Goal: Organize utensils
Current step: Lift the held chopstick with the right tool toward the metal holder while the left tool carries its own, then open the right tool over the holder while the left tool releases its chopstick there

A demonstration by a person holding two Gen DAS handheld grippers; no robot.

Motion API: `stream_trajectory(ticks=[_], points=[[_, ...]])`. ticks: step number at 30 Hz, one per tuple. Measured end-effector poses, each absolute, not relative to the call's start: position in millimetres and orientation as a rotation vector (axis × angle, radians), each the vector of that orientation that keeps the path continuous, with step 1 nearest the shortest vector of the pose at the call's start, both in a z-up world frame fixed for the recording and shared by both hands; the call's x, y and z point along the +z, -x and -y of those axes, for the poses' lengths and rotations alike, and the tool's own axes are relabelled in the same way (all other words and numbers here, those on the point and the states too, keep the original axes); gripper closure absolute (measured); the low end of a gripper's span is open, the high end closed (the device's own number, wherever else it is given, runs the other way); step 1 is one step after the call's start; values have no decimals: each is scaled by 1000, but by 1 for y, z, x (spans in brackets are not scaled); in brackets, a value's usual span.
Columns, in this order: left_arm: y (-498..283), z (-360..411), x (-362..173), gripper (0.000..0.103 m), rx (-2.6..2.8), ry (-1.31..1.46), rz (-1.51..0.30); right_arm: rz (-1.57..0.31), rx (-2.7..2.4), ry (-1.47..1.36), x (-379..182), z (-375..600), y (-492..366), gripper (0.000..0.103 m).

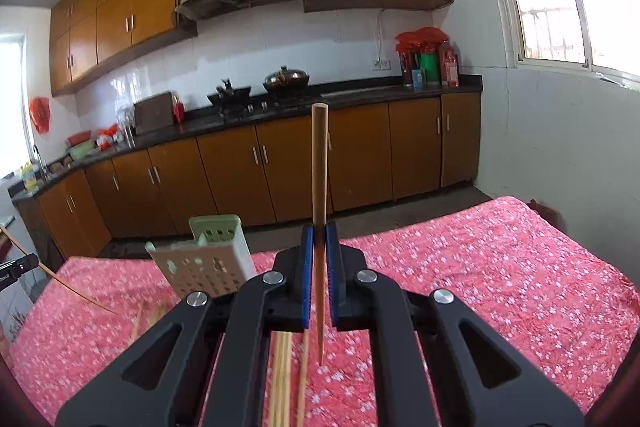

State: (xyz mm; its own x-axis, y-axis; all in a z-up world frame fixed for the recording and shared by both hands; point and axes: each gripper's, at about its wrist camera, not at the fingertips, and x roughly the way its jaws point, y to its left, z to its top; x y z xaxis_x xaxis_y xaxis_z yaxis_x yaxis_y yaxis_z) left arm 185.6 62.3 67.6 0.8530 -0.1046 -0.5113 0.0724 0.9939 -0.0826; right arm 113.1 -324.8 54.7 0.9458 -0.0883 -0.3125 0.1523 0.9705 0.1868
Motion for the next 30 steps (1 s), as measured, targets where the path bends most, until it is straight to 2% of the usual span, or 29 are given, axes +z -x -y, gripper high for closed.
stream_trajectory(ticks=[7, 12, 21, 30], points=[[-192, -40, 145, 95, -182, 147, -377, -147, -50, -300, 109, 322, -122, 96], [-205, -5, 173, 95, -264, 140, -328, -50, -5, -326, 135, 306, -138, 96], [-245, 54, 136, 95, -342, 92, -419, -127, 18, -274, 106, 276, -190, 96], [-275, 75, 93, 94, -328, 48, -496, -254, 24, -253, 76, 269, -207, 95]])
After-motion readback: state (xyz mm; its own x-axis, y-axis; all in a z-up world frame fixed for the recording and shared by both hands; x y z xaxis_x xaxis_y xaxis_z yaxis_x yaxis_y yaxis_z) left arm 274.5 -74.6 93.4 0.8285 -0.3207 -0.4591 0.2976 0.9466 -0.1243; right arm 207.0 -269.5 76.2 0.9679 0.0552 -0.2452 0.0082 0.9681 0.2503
